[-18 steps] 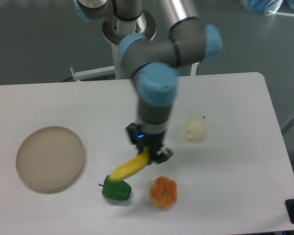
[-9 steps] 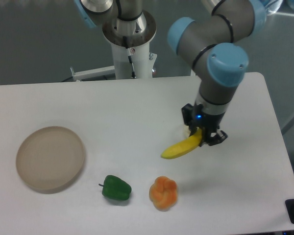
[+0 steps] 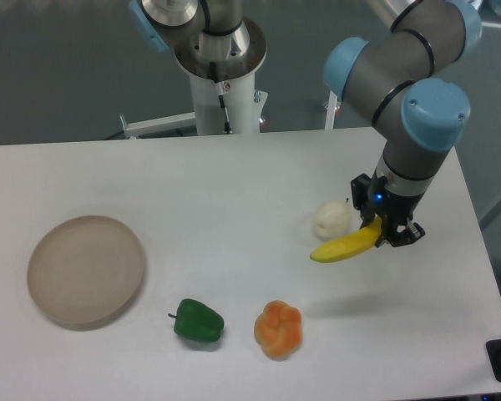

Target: Pick up the banana from the plate

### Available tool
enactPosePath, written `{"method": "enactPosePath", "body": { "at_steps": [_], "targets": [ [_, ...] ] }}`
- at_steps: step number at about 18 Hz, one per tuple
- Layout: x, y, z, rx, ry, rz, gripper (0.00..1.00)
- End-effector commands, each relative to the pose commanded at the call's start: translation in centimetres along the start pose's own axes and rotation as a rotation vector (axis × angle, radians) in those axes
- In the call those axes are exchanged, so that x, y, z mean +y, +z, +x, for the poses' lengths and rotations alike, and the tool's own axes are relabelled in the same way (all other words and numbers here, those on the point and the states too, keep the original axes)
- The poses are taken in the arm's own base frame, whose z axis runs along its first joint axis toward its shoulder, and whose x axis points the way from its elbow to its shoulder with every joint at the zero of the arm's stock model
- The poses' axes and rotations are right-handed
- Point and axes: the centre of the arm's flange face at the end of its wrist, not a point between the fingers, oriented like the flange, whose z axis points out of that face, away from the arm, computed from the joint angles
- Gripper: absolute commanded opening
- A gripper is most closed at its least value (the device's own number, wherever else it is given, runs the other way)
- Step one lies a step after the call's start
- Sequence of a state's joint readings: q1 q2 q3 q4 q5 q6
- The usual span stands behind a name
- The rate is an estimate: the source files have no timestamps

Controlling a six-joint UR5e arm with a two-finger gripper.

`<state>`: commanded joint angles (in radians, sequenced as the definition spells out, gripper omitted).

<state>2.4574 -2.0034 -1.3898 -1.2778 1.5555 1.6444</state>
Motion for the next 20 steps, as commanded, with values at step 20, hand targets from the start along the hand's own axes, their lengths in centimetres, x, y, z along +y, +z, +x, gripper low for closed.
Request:
{"method": "enactPosePath", "body": {
  "at_steps": [20],
  "targets": [
    [-0.5, 1.3, -1.1, 0.007, 0.003, 0.016, 0.00]
  ]
}}
